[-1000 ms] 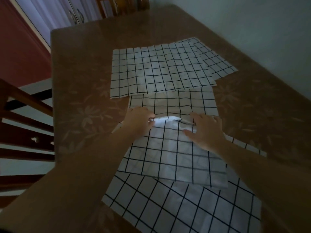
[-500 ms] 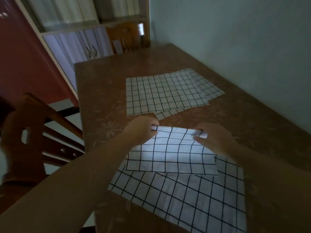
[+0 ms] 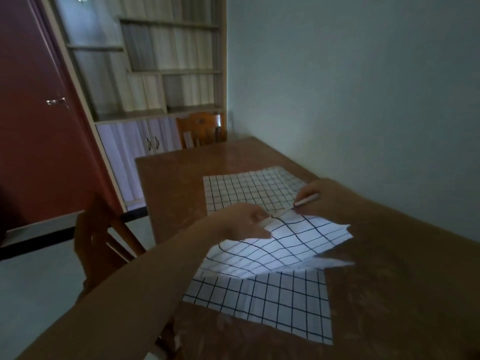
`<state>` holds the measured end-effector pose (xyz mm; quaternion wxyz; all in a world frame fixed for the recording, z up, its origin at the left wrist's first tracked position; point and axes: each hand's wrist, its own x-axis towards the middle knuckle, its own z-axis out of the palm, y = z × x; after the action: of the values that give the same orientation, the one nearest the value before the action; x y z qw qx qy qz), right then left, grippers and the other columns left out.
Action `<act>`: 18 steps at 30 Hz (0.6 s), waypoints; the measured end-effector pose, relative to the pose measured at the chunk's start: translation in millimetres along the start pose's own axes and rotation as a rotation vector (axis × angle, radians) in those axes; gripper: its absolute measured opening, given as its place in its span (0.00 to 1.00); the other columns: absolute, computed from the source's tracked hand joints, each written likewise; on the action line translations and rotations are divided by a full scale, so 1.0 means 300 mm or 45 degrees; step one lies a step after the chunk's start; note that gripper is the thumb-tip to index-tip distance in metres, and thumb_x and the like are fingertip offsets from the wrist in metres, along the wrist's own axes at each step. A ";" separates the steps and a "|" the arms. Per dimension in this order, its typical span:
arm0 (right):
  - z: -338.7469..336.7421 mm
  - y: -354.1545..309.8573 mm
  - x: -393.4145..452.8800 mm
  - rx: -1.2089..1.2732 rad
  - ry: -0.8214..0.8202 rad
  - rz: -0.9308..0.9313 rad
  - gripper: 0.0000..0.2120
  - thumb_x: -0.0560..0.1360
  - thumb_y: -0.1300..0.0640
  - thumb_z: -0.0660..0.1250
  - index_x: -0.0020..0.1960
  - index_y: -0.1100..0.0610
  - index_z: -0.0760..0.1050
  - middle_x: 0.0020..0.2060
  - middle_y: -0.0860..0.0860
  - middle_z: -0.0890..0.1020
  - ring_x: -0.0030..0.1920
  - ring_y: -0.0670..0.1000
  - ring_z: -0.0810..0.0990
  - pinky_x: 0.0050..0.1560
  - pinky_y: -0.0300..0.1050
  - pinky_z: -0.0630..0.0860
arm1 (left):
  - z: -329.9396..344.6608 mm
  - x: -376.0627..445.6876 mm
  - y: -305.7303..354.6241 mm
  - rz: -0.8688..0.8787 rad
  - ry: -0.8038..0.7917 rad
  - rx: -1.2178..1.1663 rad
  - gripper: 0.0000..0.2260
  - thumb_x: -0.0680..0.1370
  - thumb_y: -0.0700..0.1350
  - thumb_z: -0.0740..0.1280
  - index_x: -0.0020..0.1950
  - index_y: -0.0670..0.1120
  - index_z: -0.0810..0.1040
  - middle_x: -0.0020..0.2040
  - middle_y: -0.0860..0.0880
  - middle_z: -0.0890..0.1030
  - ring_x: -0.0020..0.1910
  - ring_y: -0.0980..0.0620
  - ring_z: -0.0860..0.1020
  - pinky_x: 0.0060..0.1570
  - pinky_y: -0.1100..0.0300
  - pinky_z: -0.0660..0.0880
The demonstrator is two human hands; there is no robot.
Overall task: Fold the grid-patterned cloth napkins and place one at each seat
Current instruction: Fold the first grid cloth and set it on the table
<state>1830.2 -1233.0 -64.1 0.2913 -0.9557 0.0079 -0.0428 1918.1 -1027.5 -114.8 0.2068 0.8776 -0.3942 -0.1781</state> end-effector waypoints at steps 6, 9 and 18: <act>-0.087 -0.013 -0.083 0.050 0.268 0.111 0.07 0.67 0.60 0.76 0.44 0.53 0.84 0.32 0.50 0.83 0.25 0.41 0.76 0.26 0.34 0.72 | -0.001 -0.014 0.149 0.079 0.422 -0.138 0.14 0.79 0.48 0.66 0.39 0.40 0.78 0.32 0.48 0.73 0.31 0.55 0.70 0.33 0.61 0.65; -0.116 0.058 -0.174 -0.054 0.223 0.231 0.03 0.69 0.58 0.74 0.39 0.55 0.81 0.27 0.50 0.78 0.21 0.43 0.71 0.23 0.34 0.66 | -0.008 -0.054 0.188 0.070 0.486 -0.200 0.16 0.80 0.48 0.65 0.34 0.43 0.74 0.29 0.49 0.71 0.28 0.55 0.68 0.32 0.60 0.64; -0.231 0.078 -0.411 0.052 0.156 0.134 0.07 0.69 0.51 0.75 0.33 0.50 0.81 0.27 0.51 0.77 0.28 0.44 0.72 0.30 0.36 0.67 | 0.021 -0.211 0.416 0.109 0.494 -0.578 0.06 0.76 0.43 0.72 0.51 0.45 0.82 0.40 0.46 0.83 0.37 0.57 0.82 0.41 0.63 0.78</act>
<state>1701.5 -1286.1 -29.3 0.3116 -0.9433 0.0752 -0.0859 1798.4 -1055.8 -47.9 0.4764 0.8091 -0.3342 -0.0817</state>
